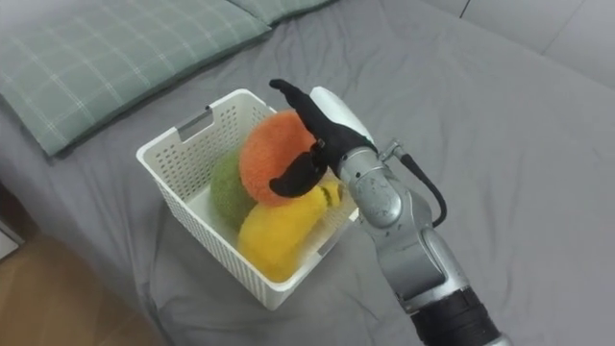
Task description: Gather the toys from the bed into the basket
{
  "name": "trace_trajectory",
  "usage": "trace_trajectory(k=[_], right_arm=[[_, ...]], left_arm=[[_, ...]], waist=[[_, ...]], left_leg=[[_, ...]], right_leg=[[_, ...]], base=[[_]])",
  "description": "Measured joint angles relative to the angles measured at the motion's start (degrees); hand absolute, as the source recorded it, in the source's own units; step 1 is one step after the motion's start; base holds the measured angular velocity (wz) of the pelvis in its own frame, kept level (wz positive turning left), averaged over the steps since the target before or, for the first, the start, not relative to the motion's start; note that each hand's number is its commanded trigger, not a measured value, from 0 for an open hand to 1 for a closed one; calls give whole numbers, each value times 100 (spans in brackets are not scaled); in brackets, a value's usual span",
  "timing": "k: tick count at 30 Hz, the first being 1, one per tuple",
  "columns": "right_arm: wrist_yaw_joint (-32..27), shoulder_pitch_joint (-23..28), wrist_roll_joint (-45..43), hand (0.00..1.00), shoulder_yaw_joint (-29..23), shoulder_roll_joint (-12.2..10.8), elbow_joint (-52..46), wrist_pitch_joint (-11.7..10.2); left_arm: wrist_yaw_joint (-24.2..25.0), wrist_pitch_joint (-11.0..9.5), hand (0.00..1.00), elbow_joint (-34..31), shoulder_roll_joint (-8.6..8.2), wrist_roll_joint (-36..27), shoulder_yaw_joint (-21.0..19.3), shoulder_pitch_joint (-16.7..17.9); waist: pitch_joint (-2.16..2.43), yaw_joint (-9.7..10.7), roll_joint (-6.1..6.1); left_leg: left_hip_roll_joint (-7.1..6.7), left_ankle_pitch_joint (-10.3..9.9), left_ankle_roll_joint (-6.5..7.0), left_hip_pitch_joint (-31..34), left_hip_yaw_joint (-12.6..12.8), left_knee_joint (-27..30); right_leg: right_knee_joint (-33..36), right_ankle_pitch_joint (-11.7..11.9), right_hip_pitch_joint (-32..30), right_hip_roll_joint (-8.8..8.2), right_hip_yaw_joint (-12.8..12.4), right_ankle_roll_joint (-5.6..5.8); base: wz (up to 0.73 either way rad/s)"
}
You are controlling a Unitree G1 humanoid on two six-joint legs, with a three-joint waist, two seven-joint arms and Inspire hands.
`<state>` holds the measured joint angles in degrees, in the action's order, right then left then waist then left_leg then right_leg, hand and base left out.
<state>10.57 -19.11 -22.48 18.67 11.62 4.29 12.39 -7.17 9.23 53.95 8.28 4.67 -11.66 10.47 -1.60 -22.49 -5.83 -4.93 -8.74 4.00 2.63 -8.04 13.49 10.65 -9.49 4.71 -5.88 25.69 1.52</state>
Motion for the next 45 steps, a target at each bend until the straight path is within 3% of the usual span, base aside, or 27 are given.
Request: trace_trajectory(k=[5,7,9,12,14,20,26,33,37,42,45], right_arm=[[98,3,-28,0,-27,133,-6,-10],[106,54,-25,0,-128,136,-49,-25],[91,65,-19,0,-230,137,-52,-32],[22,144,-24,0,-501,150,-98,-64],[-1,344,-38,0,-701,209,-267,-68],[-13,608,21,0,-1102,443,-419,-111],[-201,983,47,0,-1792,450,-517,-314],[-528,1586,587,0,-2525,467,-433,-330],[-811,2173,1327,0,-2887,429,-341,-439],[-1459,2541,1652,0,-3167,355,556,-608],[-1798,2620,2381,0,-3380,276,1499,-738]], left_arm=[[0,2,0,9,2,5,-4,45],[0,6,0,8,-7,7,-4,57],[-2,9,0,11,-35,-5,-2,56],[-2,-4,0,86,-70,-3,-17,-3],[-2,-5,0,119,-70,-2,-20,3],[-4,-114,0,135,-83,-73,13,-45],[-8,-123,0,390,-37,-75,-9,-71],[-114,-110,0,418,-51,-74,-59,62],[-186,-109,0,406,-57,-79,-167,224],[-345,-112,0,465,-64,-86,-168,375],[-348,-113,0,465,-68,-80,-214,437]], waist=[[42,173,21],[101,292,25],[100,364,90],[122,560,183],[164,782,212],[157,1276,212],[145,1693,189],[119,1907,208],[121,2113,219],[124,2306,235],[134,2387,255]], left_leg=[[71,-11,8,-36,282,-94],[93,-13,16,-59,377,-115],[117,-11,21,-147,511,-172],[151,-12,24,-302,712,-328],[174,-14,25,-402,820,-433],[257,-51,11,-598,1205,-577],[320,-84,-3,-649,1465,-613],[348,-102,-16,-718,1582,-619],[386,-158,-24,-740,1676,-578],[420,-171,-43,-825,1759,-593],[426,-174,-47,-827,1790,-583]], right_leg=[[16,16,-123,42,-294,-9],[6,39,-167,75,-401,3],[0,47,-169,87,-554,7],[0,48,-176,107,-776,7],[0,48,-175,133,-902,7],[-7,63,-208,225,-1310,-6],[-12,104,-283,308,-1643,-30],[2,113,-276,338,-1769,-44],[1,120,-274,354,-1795,-54],[-1,136,-229,370,-1886,-73],[3,136,-253,400,-1938,-76]], base=[[-29],[-28],[-35],[-39],[-30],[-34],[-23],[-9],[-12],[-8],[-6]])
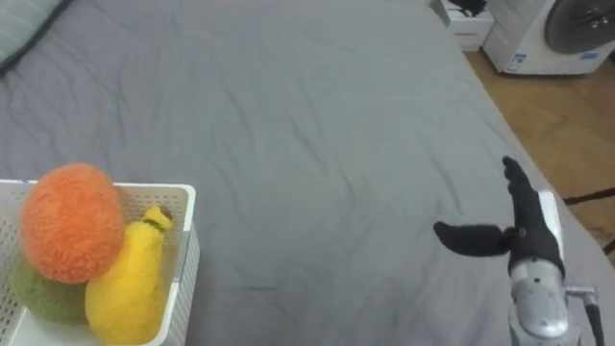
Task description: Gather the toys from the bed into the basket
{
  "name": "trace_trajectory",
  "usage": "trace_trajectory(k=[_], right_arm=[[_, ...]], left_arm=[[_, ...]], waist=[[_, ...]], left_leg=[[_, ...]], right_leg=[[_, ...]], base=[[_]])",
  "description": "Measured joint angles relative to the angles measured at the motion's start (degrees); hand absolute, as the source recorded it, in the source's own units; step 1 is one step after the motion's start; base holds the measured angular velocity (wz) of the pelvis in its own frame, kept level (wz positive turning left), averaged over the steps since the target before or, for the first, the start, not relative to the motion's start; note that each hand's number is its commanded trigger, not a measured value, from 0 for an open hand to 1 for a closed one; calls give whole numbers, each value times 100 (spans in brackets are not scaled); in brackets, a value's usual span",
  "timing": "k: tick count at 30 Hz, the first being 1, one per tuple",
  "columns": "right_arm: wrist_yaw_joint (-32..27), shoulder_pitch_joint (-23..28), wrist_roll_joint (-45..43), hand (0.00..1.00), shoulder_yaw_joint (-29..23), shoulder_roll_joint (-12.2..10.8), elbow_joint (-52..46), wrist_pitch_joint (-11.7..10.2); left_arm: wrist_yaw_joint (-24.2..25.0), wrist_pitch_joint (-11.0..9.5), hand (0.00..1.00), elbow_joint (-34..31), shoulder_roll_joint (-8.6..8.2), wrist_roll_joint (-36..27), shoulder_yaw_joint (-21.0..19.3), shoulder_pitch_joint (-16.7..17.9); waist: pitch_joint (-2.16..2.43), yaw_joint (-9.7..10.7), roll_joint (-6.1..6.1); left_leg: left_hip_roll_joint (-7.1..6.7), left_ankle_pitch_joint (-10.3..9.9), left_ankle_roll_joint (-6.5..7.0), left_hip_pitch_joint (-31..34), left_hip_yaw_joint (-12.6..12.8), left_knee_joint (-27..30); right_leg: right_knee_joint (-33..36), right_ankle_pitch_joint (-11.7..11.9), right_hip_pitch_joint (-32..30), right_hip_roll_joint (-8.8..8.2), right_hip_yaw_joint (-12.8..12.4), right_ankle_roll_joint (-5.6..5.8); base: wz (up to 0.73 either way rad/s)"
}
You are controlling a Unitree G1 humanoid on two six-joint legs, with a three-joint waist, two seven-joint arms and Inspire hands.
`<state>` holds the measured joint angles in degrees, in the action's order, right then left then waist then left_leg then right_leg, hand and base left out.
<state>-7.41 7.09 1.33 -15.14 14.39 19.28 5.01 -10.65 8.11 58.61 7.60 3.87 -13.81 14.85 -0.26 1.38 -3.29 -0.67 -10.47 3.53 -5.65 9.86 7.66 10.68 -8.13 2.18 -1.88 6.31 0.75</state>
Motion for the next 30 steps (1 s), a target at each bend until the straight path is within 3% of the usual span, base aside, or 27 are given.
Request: trace_trajectory(k=[6,8,11,14,17,21,30], right_arm=[[-585,287,1415,0,-140,-128,1589,-140],[-588,326,1858,0,-141,-128,2611,-264],[-619,333,2122,0,-151,-219,3704,-247],[-599,460,2107,0,-185,-330,4212,-246],[-537,501,2102,0,-167,-387,4502,-253],[-340,455,2045,0,-44,-403,4859,-244],[293,256,752,0,844,-493,4955,-221]], left_arm=[[-53,-162,0,-12,0,-92,-29,224],[-99,-187,0,-9,6,-105,-69,225],[-118,-191,0,20,-7,-205,-69,221],[-100,-191,0,74,-7,-192,-81,222],[-79,-191,0,79,-8,-194,-78,229],[-3,-191,0,111,-12,-193,-73,210],[27,-187,0,216,-40,-187,69,152]], waist=[[33,59,48],[15,62,70],[18,42,83],[34,56,131],[13,39,158],[23,24,178],[20,-53,192]], left_leg=[[3,-6,-7,-17,30,8],[3,-12,-11,-50,4,7],[-1,-19,-19,-75,-24,4],[-3,-21,-23,-91,-58,6],[-2,-24,-26,-104,-60,9],[-6,-25,-28,-107,-93,7],[-5,-28,-32,-109,-129,12]], right_leg=[[-9,-5,14,-1,-31,-5],[-35,-21,82,-4,-20,-6],[-53,-46,100,-3,-16,-12],[-76,-46,139,0,9,-15],[-88,-46,162,1,33,-15],[-93,-55,182,4,27,-15],[-106,-63,180,2,165,-25]], base=[[-2],[6],[1],[3],[1],[2],[2]])
